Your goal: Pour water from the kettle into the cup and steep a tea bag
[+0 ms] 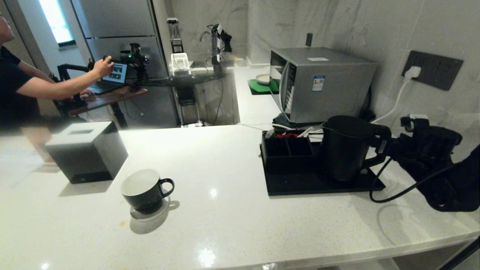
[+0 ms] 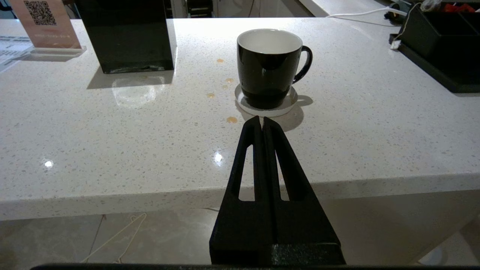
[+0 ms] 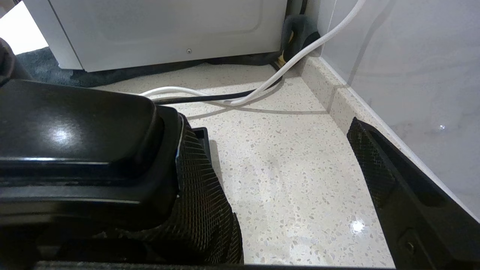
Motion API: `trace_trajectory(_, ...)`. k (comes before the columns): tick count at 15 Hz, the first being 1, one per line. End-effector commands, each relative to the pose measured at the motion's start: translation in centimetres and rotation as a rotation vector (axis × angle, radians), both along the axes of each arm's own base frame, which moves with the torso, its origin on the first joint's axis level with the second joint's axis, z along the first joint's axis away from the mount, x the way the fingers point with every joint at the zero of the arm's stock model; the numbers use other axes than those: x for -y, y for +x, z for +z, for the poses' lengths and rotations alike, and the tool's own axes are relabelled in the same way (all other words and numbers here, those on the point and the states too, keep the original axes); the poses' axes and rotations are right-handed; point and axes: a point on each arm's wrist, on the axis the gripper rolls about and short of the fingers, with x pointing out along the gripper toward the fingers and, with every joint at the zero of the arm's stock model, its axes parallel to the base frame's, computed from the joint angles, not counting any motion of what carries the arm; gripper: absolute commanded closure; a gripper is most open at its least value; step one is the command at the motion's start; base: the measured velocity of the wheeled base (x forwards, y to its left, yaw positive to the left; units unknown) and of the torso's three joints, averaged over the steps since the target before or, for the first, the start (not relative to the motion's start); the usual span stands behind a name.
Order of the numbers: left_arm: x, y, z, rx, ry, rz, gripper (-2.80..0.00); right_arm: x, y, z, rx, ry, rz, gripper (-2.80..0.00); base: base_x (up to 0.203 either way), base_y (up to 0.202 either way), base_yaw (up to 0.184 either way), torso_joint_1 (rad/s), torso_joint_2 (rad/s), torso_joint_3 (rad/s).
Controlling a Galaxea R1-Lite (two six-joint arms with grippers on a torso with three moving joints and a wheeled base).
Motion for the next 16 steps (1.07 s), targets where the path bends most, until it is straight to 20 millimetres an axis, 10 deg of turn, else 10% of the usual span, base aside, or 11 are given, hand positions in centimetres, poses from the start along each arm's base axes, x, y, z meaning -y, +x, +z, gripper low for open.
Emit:
trace_trajectory(1, 0.00, 0.01, 0.01, -0.001, -0.001, 0.000, 0.00, 0.01, 0.08, 0.01, 0.009, 0.000, -0.001, -2.80, 0.000, 0.000, 0.000, 0.000, 0.00, 0.000)
trace_trajectory(7, 0.00, 0.01, 0.01, -0.001, -0.001, 0.000, 0.00, -0.17, 0.11, -0.02, 0.010, -0.001, 0.004, -2.80, 0.000, 0.000, 0.000, 0.000, 0.00, 0.000)
trace_trajectory(8, 0.00, 0.01, 0.01, -0.001, -0.001, 0.000, 0.00, -0.23, 0.11, -0.02, 0.010, -0.002, 0.006, 0.00, 0.000, 0.000, 0.000, 0.000, 0.00, 0.000)
trace_trajectory(16, 0.00, 0.01, 0.01, -0.001, -0.001, 0.000, 0.00, -0.83, 0.02, 0.51, 0.047, -0.005, 0.021, 0.00, 0.000, 0.000, 0.000, 0.000, 0.00, 0.000)
